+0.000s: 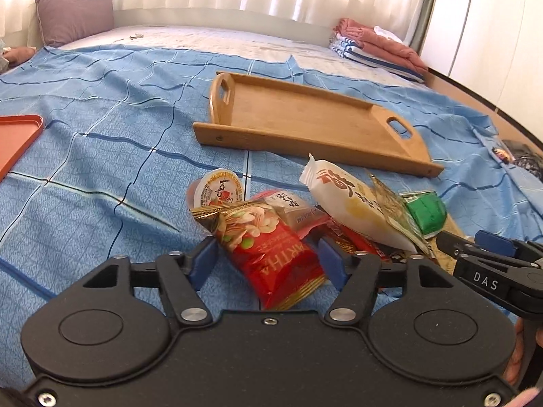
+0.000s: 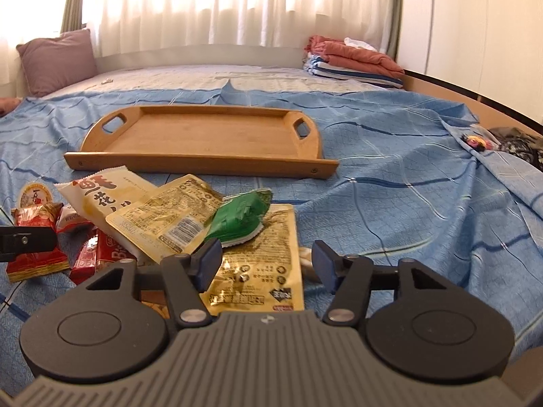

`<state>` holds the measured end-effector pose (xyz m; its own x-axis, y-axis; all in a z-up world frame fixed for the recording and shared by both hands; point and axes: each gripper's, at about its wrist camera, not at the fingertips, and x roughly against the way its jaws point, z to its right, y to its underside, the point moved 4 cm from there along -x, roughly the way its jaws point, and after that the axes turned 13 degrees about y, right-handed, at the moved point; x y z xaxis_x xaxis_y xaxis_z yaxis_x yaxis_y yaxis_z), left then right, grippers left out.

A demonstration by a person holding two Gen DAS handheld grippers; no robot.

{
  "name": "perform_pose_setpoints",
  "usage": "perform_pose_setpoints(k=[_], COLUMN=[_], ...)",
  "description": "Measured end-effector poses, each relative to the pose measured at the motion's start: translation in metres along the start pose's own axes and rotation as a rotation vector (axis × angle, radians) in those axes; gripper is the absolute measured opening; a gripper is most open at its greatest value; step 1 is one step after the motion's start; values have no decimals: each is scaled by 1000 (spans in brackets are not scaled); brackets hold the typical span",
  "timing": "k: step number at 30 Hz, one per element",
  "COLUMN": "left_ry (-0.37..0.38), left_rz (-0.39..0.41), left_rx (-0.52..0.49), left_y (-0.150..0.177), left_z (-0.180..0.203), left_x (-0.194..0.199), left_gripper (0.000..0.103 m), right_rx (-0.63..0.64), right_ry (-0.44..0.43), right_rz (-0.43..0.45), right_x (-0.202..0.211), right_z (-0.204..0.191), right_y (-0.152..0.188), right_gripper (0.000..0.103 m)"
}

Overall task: Organize snacks
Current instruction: 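Grasp the red nut bag with the left tool while the right tool grasps the gold sauce packet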

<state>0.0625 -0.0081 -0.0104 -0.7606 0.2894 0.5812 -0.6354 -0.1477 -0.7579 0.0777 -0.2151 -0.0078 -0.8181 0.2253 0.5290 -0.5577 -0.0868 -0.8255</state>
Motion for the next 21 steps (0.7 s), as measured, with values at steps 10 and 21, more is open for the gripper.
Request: perform_pose_setpoints(k=[10,21], left_ry=[-38,-30], left_rz=[-18,38], left_rx=[-27,-53], left_y=[2,-4], left_z=[3,-1], left_x=[-20,5], left_gripper=[63,56], right_rx=[83,69], right_ry=[5,-28], right_rz=[15,40], right_x=[-24,-2], right_z=[-27,-27], right_y=[-3,-8], right_gripper=[70,38])
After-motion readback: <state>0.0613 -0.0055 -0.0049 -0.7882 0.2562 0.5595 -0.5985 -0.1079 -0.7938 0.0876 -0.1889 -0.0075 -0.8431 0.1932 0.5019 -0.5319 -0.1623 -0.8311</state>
